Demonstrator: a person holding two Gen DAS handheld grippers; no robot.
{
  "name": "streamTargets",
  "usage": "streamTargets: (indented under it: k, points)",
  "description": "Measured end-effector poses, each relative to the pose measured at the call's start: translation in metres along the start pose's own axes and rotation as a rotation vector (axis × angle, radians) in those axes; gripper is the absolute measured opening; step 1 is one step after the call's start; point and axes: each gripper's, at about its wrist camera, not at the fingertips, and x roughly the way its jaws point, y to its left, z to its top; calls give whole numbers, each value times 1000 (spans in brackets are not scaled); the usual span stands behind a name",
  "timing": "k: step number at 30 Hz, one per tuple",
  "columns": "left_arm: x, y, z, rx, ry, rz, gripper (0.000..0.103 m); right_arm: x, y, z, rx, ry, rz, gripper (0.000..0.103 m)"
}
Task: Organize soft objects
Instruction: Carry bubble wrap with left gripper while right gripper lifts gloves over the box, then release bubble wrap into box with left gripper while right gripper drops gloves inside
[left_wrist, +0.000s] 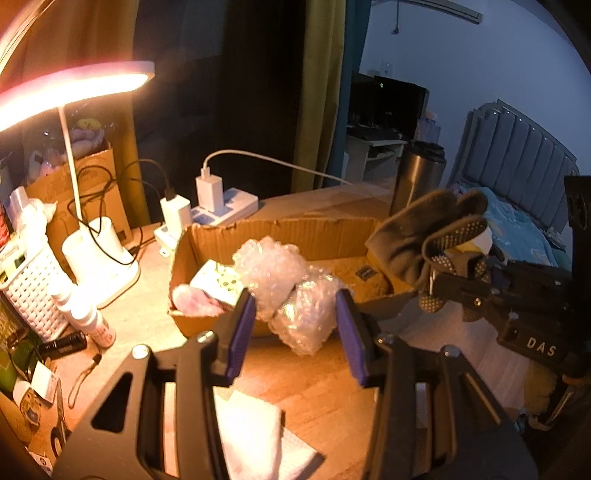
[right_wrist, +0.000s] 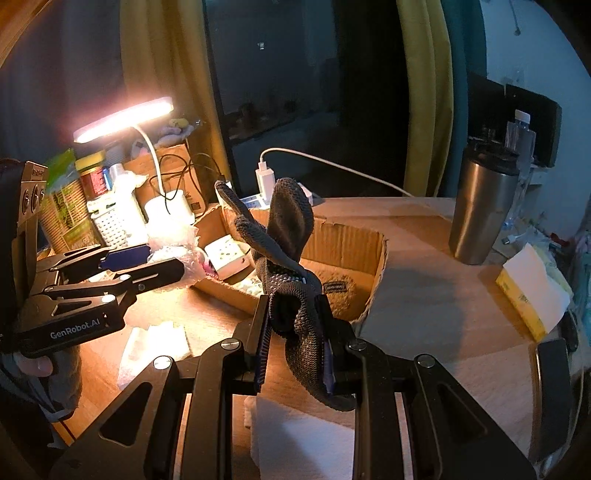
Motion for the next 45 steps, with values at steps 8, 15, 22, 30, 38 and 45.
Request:
streamTargets:
  k: [8,15,22,30,38,45]
  points:
    - [8,9,8,-12,-24,12,46,6,-3,11,-7,-2,-27,25]
    - [19,20,13,-14,-41,7,47,14,-2,21,-14,-6,-46,25]
    - [36,26,14,-2,-33,15,48,25,-7,27,-16,0,-60,25]
    - [62,29,8,-1,5,27,49,42,-18,30,-5,9,-79,25]
    - [80,33,6,-12,54,35,54,67,-31,34,-5,31,-110,25]
    - [89,36,2,-18,87,25,54,93,-30,38,-38,68,-108,25]
